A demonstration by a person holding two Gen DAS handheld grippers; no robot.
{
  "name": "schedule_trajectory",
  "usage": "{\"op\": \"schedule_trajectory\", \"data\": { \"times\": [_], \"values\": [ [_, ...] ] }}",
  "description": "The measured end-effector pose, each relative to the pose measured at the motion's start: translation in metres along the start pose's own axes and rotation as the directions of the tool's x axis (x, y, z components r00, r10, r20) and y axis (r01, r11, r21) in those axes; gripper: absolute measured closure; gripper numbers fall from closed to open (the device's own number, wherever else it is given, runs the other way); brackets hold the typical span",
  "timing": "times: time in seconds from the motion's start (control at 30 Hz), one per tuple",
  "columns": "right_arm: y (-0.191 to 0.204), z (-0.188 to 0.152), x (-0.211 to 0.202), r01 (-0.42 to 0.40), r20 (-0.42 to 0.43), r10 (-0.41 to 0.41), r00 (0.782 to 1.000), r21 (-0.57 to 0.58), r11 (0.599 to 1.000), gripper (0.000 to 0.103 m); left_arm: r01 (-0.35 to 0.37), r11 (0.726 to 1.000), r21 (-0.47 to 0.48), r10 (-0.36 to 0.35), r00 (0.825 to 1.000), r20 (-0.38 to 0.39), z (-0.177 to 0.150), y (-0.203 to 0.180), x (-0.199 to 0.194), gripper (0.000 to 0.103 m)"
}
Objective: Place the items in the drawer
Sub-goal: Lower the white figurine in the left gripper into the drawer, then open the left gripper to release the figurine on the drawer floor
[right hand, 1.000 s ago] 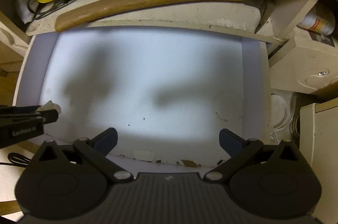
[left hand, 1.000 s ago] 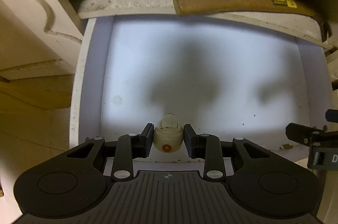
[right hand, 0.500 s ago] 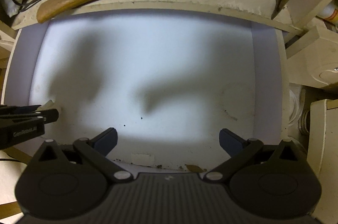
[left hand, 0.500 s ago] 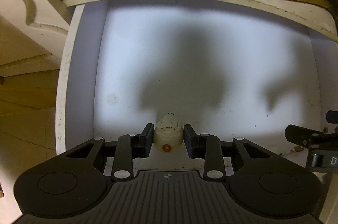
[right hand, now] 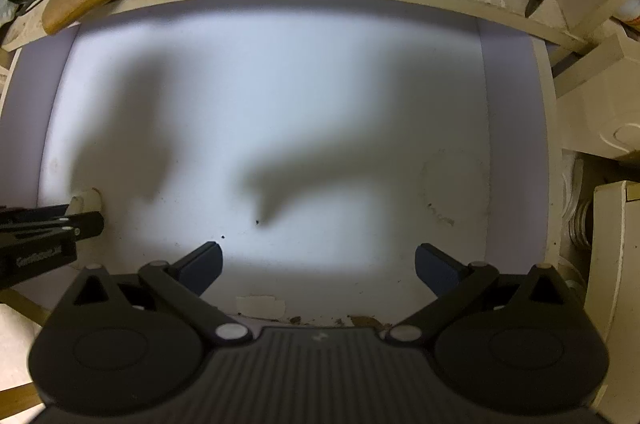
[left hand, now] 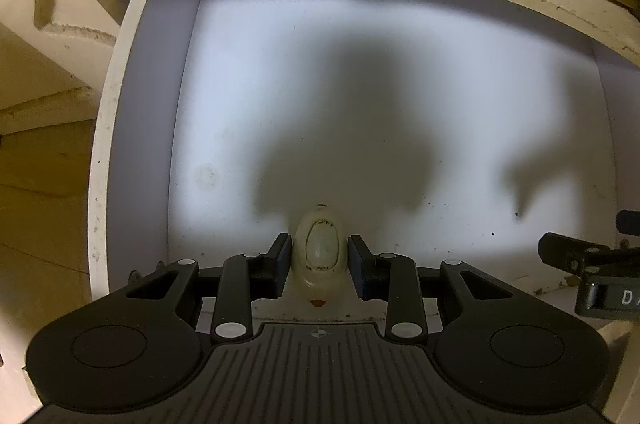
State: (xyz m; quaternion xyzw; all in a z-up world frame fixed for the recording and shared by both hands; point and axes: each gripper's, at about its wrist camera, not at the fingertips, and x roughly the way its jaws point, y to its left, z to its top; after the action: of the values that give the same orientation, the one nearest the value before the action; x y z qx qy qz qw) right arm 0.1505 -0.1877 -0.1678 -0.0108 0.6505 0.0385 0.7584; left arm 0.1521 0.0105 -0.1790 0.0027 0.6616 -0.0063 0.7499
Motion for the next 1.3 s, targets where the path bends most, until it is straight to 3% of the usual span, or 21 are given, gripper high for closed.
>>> {"op": "schedule_trajectory", "data": {
  "times": [0.33,0.37,0.4,0.43,0.47,0.5,0.53,1.3],
  "values": [
    [-0.001,0.003,0.003,0.002,-0.012,-0.002,1.0,0.002,1.0,0.0,0.016,1.0,0.007,-0.016,1.0,-0.024,-0.001,-0.003,0.003,0.073],
    [-0.001,0.003,0.003,0.003,-0.012,-0.003,1.0,0.002,1.0,0.0,0.028,1.0,-0.003,-0.028,0.999,-0.029,-0.001,-0.002,0.003,0.067],
    [-0.001,0.002,0.003,0.003,-0.011,-0.003,1.0,0.002,1.0,0.0,0.042,0.999,-0.017,-0.042,0.999,-0.029,-0.001,-0.001,0.003,0.047],
    [-0.001,0.002,0.002,0.002,-0.011,-0.002,1.0,0.003,1.0,0.0,0.049,0.998,-0.03,-0.05,0.998,-0.028,-0.001,0.0,0.003,0.035],
    [0.0,0.002,0.002,0.001,-0.011,-0.001,1.0,0.003,1.0,0.0,0.044,0.998,-0.038,-0.045,0.999,-0.024,-0.001,0.0,0.002,0.017],
    [-0.001,0.002,0.002,0.0,-0.01,0.0,1.0,0.004,1.0,0.0,0.038,0.998,-0.046,-0.039,0.999,-0.019,-0.001,0.0,0.001,0.008],
    [-0.003,0.003,0.0,0.0,-0.01,0.0,1.0,0.005,1.0,0.0,0.032,0.998,-0.051,-0.033,0.999,-0.018,-0.001,0.001,0.0,0.006],
    [-0.009,-0.004,-0.024,-0.007,0.028,0.006,1.0,0.019,1.0,0.0,0.007,1.0,-0.024,-0.008,1.0,-0.029,-0.006,-0.013,-0.01,0.005]
  ]
}}
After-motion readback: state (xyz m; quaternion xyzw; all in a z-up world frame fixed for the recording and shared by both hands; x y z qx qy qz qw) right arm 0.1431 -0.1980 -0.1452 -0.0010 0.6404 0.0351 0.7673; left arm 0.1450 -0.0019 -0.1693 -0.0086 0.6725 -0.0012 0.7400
